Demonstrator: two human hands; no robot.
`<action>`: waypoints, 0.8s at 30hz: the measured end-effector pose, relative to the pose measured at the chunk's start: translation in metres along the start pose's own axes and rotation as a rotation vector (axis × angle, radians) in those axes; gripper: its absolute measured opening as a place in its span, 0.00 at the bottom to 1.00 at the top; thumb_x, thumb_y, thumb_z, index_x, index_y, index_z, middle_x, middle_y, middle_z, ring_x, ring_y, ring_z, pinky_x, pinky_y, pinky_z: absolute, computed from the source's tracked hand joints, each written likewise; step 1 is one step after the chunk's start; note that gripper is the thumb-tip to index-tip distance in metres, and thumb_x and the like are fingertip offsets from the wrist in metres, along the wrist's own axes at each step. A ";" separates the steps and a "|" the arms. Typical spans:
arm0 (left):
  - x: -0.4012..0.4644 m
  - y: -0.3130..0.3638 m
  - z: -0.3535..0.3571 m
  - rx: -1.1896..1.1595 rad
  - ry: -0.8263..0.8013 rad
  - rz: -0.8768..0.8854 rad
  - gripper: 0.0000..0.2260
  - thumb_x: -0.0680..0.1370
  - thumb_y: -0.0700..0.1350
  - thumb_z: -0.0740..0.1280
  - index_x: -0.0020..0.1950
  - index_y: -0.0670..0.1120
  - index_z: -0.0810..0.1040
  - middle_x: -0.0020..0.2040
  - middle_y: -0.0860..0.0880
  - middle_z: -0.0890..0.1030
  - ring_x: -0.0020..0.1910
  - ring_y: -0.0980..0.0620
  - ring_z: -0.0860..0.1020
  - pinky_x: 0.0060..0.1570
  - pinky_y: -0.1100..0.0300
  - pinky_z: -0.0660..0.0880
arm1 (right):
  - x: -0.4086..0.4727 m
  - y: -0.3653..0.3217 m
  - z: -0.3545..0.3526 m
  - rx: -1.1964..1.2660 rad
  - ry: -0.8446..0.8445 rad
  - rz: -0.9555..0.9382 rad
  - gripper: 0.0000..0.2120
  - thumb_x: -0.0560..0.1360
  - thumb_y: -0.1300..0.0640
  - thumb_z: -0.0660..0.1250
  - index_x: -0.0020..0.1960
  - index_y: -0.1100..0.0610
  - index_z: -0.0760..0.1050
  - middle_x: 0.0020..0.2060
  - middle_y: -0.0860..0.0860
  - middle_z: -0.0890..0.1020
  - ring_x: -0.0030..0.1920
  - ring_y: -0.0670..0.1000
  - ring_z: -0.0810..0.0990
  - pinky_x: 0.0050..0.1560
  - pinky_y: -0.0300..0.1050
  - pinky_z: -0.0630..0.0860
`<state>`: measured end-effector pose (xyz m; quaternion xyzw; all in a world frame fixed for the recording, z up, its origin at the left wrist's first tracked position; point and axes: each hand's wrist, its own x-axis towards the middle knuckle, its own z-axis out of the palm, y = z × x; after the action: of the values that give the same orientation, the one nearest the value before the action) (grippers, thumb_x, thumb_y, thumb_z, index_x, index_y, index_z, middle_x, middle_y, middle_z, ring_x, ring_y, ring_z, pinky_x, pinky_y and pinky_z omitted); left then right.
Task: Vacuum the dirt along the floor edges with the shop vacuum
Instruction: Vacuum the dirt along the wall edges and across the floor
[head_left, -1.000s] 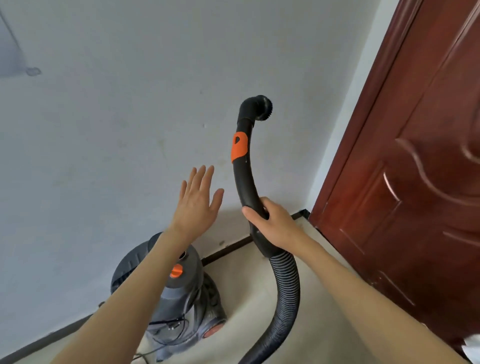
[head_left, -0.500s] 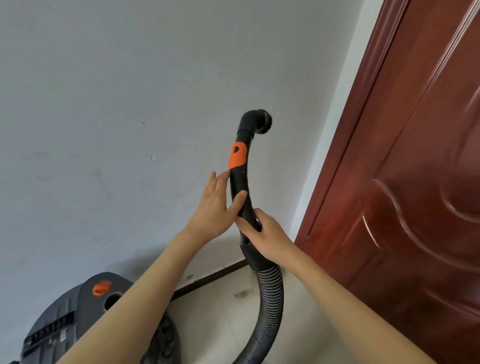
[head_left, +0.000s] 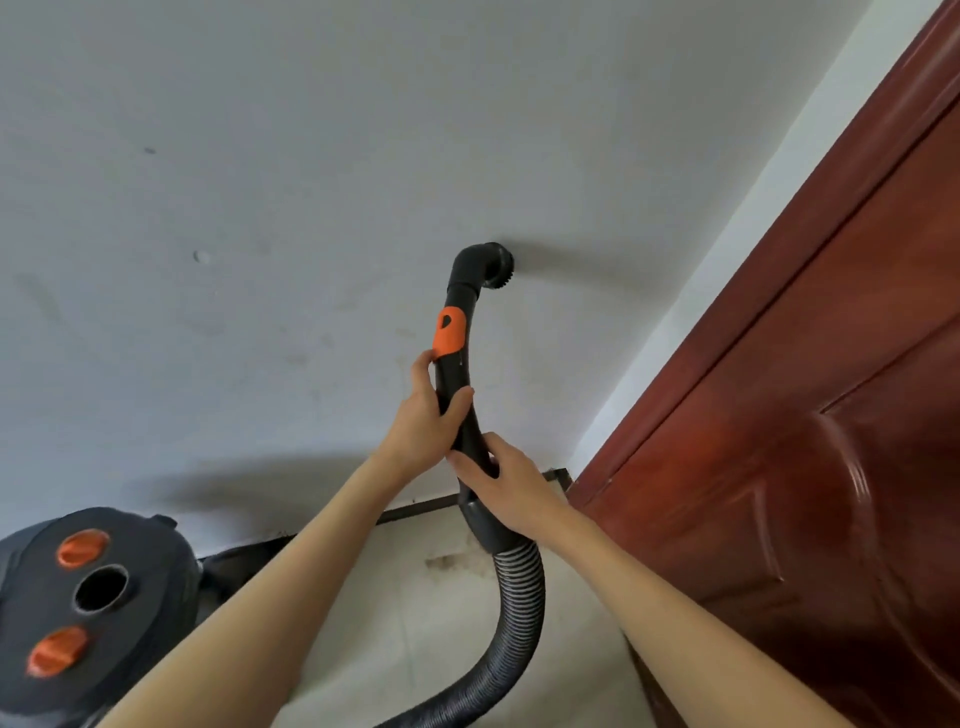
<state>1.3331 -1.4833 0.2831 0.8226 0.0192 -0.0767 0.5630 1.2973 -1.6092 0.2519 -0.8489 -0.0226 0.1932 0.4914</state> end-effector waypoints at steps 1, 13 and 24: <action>0.007 -0.006 0.005 0.004 0.021 -0.038 0.25 0.81 0.46 0.59 0.74 0.47 0.51 0.44 0.45 0.77 0.45 0.42 0.80 0.47 0.52 0.79 | 0.007 0.008 -0.001 -0.007 -0.034 0.004 0.15 0.78 0.43 0.62 0.57 0.53 0.70 0.44 0.50 0.79 0.45 0.50 0.80 0.47 0.44 0.77; 0.032 -0.135 0.130 0.084 0.246 -0.226 0.26 0.81 0.47 0.59 0.76 0.47 0.52 0.44 0.48 0.77 0.38 0.49 0.77 0.41 0.54 0.74 | 0.058 0.177 0.017 0.005 -0.301 0.025 0.11 0.78 0.48 0.65 0.54 0.52 0.67 0.39 0.44 0.75 0.37 0.41 0.76 0.34 0.30 0.70; 0.021 -0.289 0.202 0.063 0.211 -0.495 0.25 0.81 0.46 0.58 0.75 0.47 0.52 0.50 0.45 0.75 0.43 0.44 0.74 0.43 0.56 0.69 | 0.074 0.324 0.086 -0.045 -0.470 0.168 0.11 0.79 0.46 0.62 0.55 0.52 0.67 0.37 0.44 0.77 0.38 0.43 0.78 0.38 0.37 0.71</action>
<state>1.2990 -1.5664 -0.0583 0.8135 0.2760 -0.1266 0.4960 1.2868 -1.6887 -0.0824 -0.7903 -0.0698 0.4250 0.4359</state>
